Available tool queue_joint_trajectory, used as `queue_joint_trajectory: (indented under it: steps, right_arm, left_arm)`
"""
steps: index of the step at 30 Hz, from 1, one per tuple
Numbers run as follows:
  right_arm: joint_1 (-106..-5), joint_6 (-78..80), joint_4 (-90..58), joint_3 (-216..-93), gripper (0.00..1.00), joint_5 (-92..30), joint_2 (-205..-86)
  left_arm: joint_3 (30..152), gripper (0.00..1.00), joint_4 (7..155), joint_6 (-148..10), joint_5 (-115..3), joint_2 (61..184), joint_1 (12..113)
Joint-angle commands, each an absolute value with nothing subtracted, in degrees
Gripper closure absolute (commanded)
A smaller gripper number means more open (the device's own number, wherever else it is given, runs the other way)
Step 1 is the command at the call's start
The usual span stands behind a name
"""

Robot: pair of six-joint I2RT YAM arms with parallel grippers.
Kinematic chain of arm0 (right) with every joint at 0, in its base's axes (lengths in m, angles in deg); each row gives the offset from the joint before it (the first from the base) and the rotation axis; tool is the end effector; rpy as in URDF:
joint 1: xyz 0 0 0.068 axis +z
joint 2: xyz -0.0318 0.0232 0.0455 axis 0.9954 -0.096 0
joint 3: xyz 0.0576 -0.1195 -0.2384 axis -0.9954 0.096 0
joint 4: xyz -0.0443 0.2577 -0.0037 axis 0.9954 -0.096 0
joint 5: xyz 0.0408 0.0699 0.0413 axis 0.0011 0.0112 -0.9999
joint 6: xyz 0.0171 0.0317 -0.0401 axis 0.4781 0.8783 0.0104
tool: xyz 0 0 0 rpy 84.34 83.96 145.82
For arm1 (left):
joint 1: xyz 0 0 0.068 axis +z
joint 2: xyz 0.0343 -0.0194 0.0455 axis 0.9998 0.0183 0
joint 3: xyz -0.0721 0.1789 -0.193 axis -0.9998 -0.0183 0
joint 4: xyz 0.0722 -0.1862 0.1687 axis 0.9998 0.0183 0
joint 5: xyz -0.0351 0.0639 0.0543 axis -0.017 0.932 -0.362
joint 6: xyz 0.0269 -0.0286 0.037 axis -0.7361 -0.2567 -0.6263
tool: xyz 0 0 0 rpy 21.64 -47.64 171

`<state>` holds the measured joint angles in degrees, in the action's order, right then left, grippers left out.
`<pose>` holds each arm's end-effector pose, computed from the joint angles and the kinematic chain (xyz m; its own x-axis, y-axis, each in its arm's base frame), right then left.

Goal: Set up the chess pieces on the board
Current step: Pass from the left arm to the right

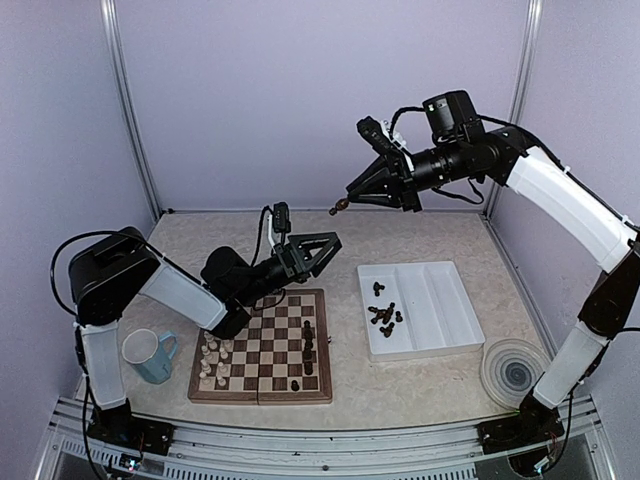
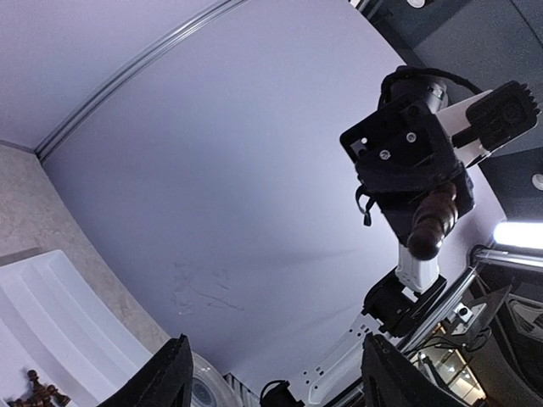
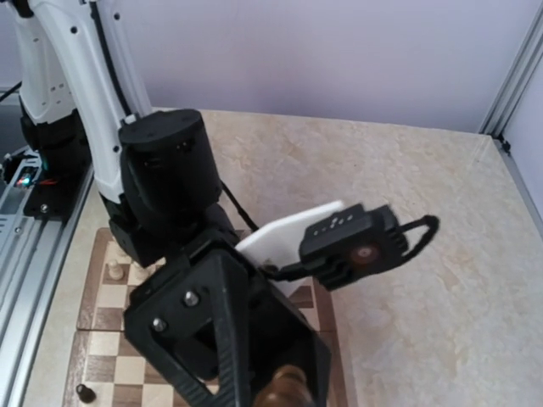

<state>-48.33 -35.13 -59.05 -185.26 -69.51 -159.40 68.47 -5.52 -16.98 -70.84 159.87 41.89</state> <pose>0.2706 0.2297 0.4303 0.0628 -0.3726 -0.9259 -0.9972 0.0146 -0.0736 0.2509 -0.2902 0.2109 -0.6935 -0.4680 -0.5477 0.6639 -0.1200 -0.7382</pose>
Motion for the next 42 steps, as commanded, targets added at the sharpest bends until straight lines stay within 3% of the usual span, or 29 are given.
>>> queue_joint_trajectory:
  steps: [1,16,42]
  right_arm:
    - [-48.83,-34.42,-58.44,-183.90,0.87,-71.26,-157.46]
    - [-48.76,-34.24,-57.90,-182.50,0.87,-69.22,-158.44]
    - [-48.86,-33.79,-57.35,-179.47,0.86,-65.53,-158.79]
  left_arm:
    - [72.31,0.32,-23.07,-13.34,-70.22,161.31,41.36]
    - [76.09,0.45,-23.07,-14.40,-72.77,161.97,41.55]
    - [75.23,0.55,-23.12,-15.77,-73.39,159.00,41.93]
